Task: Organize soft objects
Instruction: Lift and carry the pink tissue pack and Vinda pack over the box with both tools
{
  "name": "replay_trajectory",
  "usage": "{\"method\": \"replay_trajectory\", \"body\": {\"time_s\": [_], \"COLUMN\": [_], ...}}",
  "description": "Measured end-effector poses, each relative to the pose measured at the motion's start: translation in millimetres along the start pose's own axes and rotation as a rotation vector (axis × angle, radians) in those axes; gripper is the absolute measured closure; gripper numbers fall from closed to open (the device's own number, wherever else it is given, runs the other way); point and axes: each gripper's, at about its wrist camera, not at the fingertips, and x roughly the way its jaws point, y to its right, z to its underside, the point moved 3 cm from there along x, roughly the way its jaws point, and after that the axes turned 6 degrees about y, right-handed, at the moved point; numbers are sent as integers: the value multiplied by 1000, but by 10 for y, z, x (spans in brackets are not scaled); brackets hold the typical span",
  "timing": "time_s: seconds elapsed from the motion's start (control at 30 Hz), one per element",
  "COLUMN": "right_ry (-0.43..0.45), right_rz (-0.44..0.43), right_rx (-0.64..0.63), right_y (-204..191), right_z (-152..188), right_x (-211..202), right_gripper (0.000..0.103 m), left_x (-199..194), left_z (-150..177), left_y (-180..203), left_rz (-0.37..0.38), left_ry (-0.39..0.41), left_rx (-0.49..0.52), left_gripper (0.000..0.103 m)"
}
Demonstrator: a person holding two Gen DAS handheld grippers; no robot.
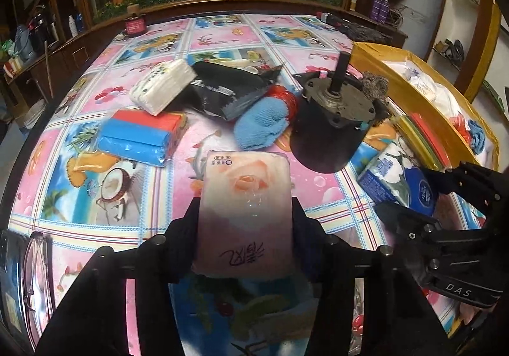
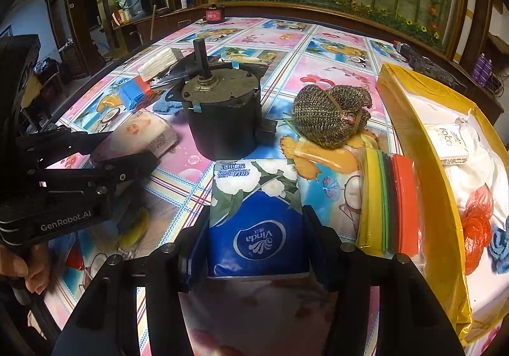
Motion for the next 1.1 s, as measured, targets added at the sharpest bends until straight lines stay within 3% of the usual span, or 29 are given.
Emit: {"method": "replay_trajectory", "body": {"time_s": [0.27,0.87,1.1], "right_ry": [34,79,98], "right_rz": [19,27,21], "right_rx": [23,79,75], "right_y": [76,249,211], "right_z": [20,49,68], "right_x": [-75,-196,-318], "right_gripper": [52,52,52], "left_x": [-190,-375,-480], "left_z": [-45,-91,-89], "left_y": [-147,-102,13], "left_rz": [-79,-174,-178], "left_ry": [106,193,222], "left_rx": [-57,-11,21], "left_gripper": [53,53,53]}}
